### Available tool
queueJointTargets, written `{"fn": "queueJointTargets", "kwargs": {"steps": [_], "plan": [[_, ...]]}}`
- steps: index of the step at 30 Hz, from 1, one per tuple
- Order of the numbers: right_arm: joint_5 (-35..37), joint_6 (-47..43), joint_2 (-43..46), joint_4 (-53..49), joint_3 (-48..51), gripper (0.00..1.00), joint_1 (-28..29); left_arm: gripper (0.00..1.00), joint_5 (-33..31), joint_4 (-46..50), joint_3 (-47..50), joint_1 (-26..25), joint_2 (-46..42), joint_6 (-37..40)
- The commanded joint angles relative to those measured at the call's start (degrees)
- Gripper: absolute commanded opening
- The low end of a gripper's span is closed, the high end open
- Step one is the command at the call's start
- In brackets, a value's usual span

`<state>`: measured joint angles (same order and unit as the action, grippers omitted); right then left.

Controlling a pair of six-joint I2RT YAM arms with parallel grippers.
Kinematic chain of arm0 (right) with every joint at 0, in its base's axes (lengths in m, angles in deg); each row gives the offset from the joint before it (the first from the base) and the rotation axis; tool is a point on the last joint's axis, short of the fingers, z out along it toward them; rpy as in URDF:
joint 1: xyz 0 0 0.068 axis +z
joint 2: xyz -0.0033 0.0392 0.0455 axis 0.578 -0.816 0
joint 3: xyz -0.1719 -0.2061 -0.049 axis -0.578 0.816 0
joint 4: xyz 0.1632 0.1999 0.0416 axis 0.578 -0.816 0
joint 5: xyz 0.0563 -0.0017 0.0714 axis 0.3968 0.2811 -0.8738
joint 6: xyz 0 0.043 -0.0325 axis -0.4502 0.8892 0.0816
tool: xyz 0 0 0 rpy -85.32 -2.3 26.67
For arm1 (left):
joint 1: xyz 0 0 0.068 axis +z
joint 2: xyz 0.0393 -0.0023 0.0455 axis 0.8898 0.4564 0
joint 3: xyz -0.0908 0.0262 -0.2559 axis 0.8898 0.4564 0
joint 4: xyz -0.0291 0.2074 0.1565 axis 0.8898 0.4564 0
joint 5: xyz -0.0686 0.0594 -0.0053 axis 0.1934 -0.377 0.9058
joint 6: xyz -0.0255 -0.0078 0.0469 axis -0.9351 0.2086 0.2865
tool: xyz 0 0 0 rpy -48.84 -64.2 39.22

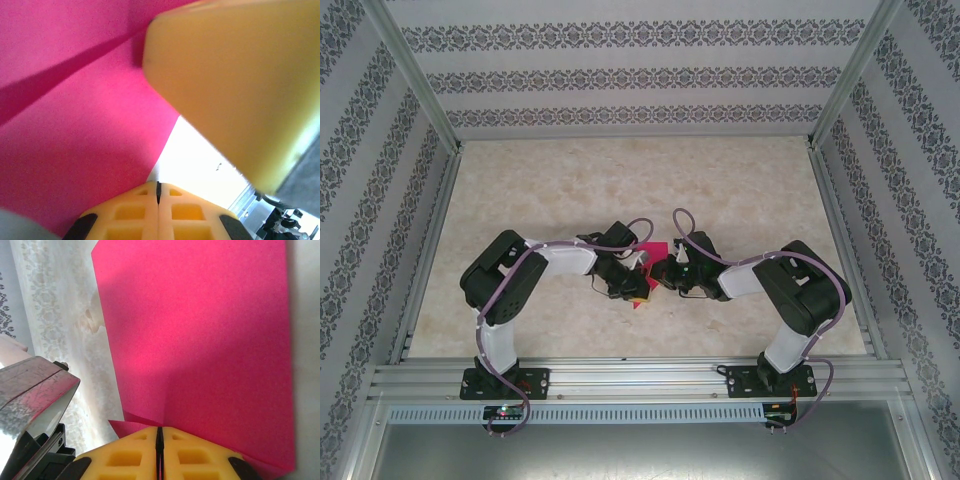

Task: Fold a paper plane with a square sheet of paper (pick it up from the middle)
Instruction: Third fold the triangle at the center of the table.

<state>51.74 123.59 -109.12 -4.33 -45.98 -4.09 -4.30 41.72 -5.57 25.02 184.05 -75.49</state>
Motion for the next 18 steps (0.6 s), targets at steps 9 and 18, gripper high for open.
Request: {"fn": "queueJointTargets", "kwargs": {"steps": [9,18], "plan": [[4.68,-3.97,-2.76,-10.82,-0.37,0.01,-1.16,0.07,6.15,-2.95,5.93,1.78,-4.19,-2.51],[4.96,-4.14,-2.22,-11.79,-0.55,0.02,-1.16,0.09,6.94,-9.87,6.19,2.53,-6.36,-6.53]]}}
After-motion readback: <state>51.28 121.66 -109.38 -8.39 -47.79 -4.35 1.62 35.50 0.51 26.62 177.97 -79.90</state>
